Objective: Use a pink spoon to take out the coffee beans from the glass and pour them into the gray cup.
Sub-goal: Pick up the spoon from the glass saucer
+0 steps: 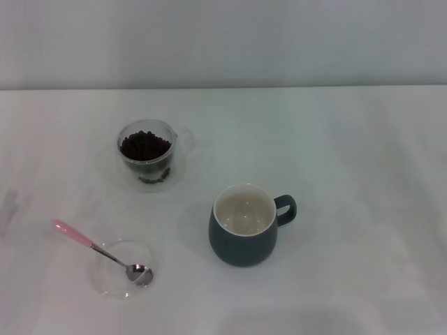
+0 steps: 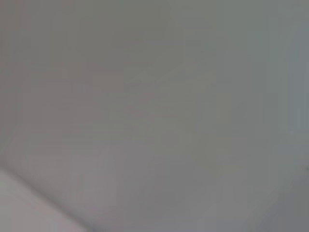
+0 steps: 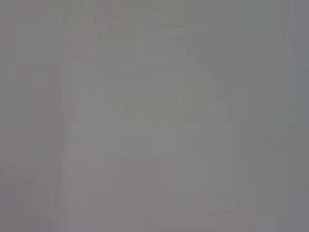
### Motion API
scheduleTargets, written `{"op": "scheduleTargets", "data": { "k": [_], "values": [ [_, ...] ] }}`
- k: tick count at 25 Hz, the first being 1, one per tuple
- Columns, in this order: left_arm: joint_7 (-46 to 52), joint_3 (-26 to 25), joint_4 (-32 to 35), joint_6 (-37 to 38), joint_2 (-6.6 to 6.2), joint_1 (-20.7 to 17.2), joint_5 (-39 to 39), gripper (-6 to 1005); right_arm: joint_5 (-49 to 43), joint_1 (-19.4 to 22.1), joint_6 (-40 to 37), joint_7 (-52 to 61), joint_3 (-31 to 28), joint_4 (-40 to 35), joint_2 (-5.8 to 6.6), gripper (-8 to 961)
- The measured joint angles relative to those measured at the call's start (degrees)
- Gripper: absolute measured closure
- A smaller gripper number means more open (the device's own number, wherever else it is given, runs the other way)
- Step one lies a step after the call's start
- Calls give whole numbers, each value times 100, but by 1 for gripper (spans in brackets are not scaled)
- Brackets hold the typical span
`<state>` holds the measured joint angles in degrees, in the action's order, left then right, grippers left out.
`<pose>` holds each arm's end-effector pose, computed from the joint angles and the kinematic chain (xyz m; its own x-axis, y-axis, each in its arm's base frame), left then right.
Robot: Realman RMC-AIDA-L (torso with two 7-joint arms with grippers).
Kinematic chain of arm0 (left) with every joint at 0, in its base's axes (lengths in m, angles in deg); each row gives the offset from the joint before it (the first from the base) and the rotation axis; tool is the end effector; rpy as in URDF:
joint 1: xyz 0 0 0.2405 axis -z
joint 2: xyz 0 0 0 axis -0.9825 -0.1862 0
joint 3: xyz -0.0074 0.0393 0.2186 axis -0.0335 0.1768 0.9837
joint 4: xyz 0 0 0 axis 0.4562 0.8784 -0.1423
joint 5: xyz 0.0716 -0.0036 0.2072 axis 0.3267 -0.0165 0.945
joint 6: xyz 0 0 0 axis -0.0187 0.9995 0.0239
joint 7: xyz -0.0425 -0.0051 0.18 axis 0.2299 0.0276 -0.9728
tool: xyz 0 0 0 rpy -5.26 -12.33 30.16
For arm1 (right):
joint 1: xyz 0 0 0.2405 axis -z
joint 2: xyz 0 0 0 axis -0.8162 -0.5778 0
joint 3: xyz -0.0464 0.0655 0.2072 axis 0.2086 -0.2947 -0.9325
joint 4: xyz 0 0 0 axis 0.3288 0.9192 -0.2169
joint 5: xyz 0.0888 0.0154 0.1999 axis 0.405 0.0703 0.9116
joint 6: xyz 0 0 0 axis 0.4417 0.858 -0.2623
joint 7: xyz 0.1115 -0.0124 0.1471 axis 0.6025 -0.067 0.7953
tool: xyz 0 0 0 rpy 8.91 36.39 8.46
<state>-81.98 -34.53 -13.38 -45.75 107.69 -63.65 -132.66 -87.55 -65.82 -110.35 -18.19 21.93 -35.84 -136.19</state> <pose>-0.3581 0.3018 0.0442 0.0794 0.1147 0.9902 0.9854 -0.1591 -0.0606 0.3516 0.2564 0.0817 0.6502 0.2767 -0.7076 -0.7332 -0.0158 -0.6799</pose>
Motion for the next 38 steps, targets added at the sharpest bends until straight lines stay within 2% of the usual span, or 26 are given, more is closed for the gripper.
{"op": "scheduleTargets", "data": {
  "k": [4, 7, 9, 14, 16, 20, 26, 38],
  "values": [
    [1680, 0, 193, -8, -179, -122, 773, 114, 1091, -238, 20, -1188, -142, 513, -4, 113],
    [2261, -1, 170, -64, -241, -161, 1171, 114, 1341, -445, 132, -1549, -216, 625, -7, 113],
    [2422, -1, 145, -131, -207, -201, 1343, 114, 1356, -616, 310, -1598, -218, 605, -7, 112],
    [2473, 0, 123, -361, 5, -277, 1671, 120, 1332, -1052, 729, -1604, -192, 494, -14, 112],
    [2473, 0, 54, -371, 42, -278, 1784, 120, 1329, -1196, 826, -1605, -175, 460, -18, 112],
    [2449, 0, -103, -325, 42, -270, 1890, 120, 1326, -1382, 885, -1607, -160, 419, -26, 112],
    [2565, 0, -107, -212, 35, -242, 2135, 121, 1327, -1440, 888, -1609, -160, 426, -29, 113],
    [2911, 0, -42, 147, -26, 201, 2758, 120, 1324, -1399, 895, -1615, -153, 460, -32, 112]
  ]
}}
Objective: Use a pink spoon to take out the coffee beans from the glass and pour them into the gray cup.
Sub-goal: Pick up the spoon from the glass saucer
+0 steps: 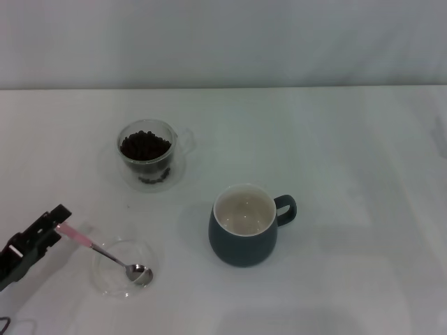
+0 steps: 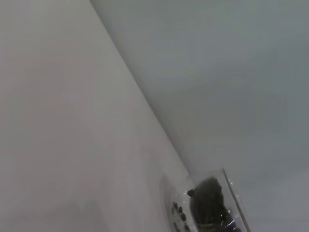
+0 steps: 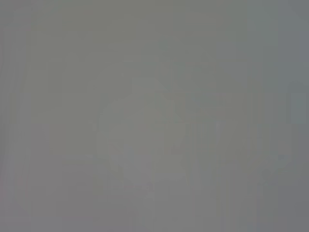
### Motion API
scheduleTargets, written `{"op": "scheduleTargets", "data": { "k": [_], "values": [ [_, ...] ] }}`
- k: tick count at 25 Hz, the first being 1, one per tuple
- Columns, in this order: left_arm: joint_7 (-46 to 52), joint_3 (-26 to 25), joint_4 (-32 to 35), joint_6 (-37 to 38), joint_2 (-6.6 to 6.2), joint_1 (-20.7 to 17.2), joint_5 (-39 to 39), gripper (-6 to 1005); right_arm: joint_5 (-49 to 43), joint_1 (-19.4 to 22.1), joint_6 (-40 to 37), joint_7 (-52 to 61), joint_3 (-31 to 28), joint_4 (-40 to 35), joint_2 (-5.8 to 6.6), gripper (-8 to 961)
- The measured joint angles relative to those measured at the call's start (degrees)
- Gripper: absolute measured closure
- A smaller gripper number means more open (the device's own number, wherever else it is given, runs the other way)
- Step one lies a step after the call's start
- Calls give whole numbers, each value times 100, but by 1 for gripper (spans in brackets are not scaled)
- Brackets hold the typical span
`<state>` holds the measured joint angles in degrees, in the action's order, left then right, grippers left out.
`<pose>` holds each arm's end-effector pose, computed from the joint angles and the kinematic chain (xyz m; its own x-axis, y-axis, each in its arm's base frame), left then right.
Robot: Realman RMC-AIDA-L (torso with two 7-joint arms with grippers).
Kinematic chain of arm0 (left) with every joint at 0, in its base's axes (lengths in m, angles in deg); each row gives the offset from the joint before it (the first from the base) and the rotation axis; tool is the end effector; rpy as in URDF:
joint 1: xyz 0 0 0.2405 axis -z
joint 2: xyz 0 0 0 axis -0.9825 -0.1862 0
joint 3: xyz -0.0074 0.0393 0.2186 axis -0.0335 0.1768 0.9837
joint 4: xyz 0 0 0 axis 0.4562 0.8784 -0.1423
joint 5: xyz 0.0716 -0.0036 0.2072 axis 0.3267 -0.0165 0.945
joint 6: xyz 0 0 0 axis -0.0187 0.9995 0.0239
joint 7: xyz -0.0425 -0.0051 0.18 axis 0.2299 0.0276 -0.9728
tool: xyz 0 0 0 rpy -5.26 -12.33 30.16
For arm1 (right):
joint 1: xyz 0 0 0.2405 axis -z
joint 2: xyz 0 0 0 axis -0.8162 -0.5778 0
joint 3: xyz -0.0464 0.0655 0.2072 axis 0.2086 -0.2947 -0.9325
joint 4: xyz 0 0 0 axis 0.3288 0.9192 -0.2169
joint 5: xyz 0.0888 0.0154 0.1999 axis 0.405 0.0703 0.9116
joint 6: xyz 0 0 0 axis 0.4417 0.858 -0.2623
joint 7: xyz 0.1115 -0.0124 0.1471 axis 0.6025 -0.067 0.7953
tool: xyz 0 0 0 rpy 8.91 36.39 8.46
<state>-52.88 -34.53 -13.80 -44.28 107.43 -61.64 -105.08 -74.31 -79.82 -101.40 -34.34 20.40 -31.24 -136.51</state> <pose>-0.3377 0.2810 -0.0347 -0.2074 0.5994 0.7731 0.9486 -0.0699 0.3087 0.3172 0.3431 0.0900 0.7305 0.3359 -0.5946 -0.6637 0.1439 -0.7340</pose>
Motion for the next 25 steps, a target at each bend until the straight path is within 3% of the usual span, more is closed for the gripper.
{"op": "scheduleTargets", "data": {
  "k": [9, 25],
  "values": [
    [28, 0, 4, 285, -22, 294, 388, 119, 4, 22, 8, -1, 0, 24, -5, 113],
    [-2, -19, 36, 307, -25, 275, 382, 171, 4, 60, 62, 43, 0, 34, -5, 112]
  ]
}}
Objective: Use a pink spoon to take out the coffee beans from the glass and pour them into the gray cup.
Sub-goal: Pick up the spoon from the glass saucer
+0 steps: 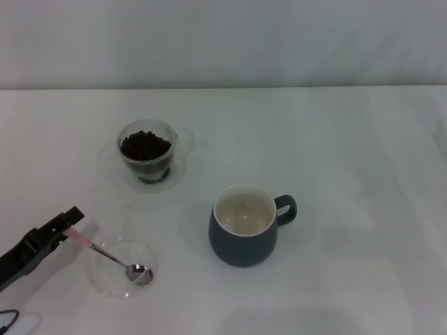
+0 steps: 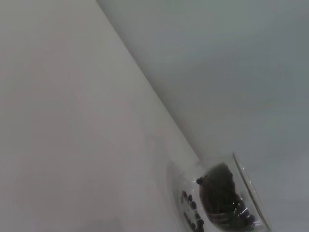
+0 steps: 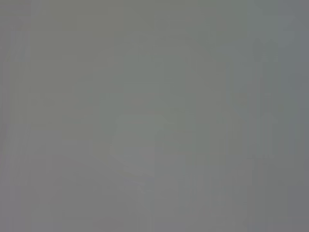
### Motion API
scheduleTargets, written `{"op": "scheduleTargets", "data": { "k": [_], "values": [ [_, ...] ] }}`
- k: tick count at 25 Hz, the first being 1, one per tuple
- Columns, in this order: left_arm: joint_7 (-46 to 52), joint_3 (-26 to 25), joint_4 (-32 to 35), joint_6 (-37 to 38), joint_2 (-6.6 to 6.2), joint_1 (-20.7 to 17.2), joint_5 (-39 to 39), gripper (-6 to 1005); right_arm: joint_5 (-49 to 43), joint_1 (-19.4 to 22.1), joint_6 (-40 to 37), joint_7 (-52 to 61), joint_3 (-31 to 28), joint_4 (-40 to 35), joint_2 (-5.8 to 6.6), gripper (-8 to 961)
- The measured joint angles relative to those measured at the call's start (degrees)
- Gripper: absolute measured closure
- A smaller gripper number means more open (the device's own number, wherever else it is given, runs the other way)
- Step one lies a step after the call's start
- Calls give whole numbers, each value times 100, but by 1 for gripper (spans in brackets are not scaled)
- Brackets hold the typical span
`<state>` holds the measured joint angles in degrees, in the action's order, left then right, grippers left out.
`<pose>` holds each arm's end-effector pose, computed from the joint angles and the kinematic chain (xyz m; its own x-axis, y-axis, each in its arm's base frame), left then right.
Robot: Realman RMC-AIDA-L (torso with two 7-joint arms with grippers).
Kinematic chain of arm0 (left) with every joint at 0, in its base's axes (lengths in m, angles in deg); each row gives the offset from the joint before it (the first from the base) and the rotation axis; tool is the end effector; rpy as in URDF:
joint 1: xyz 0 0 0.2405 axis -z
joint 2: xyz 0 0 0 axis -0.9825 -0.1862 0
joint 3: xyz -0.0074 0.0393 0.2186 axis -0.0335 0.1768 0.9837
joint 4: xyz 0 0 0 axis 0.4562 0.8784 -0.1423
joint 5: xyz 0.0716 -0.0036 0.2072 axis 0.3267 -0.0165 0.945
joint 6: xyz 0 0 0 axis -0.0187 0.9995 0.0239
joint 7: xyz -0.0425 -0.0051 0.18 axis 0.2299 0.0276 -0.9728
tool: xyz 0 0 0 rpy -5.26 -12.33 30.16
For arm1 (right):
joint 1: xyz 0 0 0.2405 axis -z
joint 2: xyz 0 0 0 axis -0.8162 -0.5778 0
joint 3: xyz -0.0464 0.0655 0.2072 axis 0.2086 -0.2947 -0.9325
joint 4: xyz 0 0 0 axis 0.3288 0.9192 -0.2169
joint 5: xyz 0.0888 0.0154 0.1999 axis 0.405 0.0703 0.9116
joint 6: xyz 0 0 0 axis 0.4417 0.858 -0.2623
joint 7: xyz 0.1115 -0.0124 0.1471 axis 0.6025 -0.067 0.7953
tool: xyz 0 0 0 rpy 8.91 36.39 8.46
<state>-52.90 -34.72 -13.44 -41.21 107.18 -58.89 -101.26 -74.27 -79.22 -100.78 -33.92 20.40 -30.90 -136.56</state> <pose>-0.3351 0.2930 -0.0421 -0.1413 0.6447 0.7512 0.9649 -0.0802 0.2502 0.3216 0.3405 0.0874 0.7263 0.3191 -0.6088 -0.6726 0.1472 -0.7253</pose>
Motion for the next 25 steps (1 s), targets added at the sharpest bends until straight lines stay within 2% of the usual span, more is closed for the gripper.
{"op": "scheduleTargets", "data": {
  "k": [3, 5, 11, 25],
  "values": [
    [-34, 13, 12, 1, 11, 17, 17, 183, 0, 0, 0, 11, 0, 3, 0, 112],
    [-46, 6, 45, 11, 26, 2, 12, 428, 0, 0, 0, 14, 0, 5, -3, 113],
    [-44, 14, 56, 56, 8, -10, 16, 643, 0, 0, -14, 17, 0, 5, -7, 113],
    [-115, 19, 56, 44, -12, 42, 97, 815, 0, 0, -16, 19, 0, 71, -9, 112]
  ]
}}
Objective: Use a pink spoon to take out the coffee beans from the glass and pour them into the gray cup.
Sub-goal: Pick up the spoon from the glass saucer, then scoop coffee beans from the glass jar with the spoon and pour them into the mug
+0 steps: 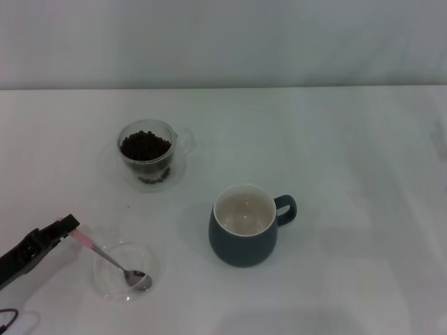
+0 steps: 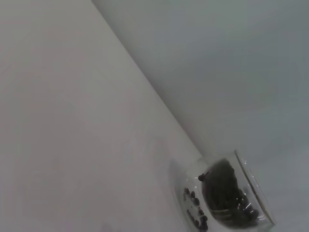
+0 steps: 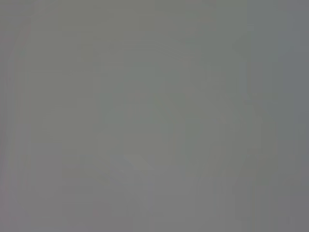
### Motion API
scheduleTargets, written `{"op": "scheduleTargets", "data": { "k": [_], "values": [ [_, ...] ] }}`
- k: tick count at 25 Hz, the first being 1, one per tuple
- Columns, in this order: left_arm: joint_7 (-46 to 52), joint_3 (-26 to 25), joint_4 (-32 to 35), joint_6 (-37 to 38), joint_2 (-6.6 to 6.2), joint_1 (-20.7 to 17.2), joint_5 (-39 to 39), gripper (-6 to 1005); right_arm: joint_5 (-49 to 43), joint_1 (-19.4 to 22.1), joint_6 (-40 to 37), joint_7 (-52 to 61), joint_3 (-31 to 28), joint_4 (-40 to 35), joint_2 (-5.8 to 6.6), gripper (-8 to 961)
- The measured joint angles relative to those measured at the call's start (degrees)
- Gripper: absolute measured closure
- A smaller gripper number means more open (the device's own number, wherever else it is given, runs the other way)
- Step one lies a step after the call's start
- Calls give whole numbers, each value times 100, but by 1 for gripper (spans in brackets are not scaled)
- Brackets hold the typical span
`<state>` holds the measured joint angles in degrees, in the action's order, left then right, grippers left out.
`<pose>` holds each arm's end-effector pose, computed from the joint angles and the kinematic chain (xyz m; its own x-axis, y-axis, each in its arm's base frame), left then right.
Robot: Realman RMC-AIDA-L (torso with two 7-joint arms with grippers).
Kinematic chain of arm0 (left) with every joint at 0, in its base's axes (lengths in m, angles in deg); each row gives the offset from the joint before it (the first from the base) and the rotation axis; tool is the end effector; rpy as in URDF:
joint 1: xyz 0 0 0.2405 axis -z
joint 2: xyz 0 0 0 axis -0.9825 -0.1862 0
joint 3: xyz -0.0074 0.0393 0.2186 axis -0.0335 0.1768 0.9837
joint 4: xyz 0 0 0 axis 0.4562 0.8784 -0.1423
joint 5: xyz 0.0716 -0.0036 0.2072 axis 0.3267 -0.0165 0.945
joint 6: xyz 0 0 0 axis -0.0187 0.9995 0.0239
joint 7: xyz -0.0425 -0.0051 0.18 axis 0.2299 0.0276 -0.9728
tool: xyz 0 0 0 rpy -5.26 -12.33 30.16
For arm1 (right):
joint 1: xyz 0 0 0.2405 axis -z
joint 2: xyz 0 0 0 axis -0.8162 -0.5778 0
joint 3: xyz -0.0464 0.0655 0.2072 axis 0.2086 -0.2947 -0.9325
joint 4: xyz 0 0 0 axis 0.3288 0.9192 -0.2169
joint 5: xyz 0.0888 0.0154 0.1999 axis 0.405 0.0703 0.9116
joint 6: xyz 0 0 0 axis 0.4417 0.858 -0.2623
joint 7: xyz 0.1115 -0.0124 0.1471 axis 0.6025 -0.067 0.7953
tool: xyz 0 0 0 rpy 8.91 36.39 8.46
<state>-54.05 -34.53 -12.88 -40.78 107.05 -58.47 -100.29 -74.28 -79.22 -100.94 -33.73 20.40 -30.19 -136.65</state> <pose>-0.3357 0.2949 -0.0418 -0.0978 0.6533 0.7508 0.9716 -0.1008 0.2143 0.3195 0.3404 0.0845 0.7148 0.3219 -0.6209 -0.6846 0.1406 -0.7152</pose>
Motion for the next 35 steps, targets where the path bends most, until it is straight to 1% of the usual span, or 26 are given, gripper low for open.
{"op": "scheduleTargets", "data": {
  "k": [8, 16, 22, 25, 28, 30, 32, 35],
  "values": [
    [-60, 0, 1, -114, -28, -30, 7, 859, 0, 0, 8, 0, 0, 4, 0, 113],
    [-91, -19, 227, -649, -42, -128, -15, 861, 0, 0, 17, 0, 0, 4, 0, 112],
    [-44, -34, 294, -914, -85, -150, -32, 862, 0, 32, 5, 5, 0, 21, 0, 112],
    [-1, -36, 298, -1174, -147, -176, -36, 862, 0, 69, -14, 7, -5, 51, 0, 113],
    [146, -42, 310, -1513, -290, -204, -42, 863, 0, 95, -25, 8, -13, 65, 0, 113],
    [251, -58, 317, -1704, -411, -211, -57, 863, 0, 114, -31, 9, -21, 66, 0, 113],
    [294, -75, 356, -1860, -503, -232, -162, 863, 1, 126, -34, 9, -26, 68, 0, 113],
    [307, -87, 642, -2038, -566, -271, -659, 863, 5, 136, -38, 12, -26, 82, 0, 112]
  ]
}}
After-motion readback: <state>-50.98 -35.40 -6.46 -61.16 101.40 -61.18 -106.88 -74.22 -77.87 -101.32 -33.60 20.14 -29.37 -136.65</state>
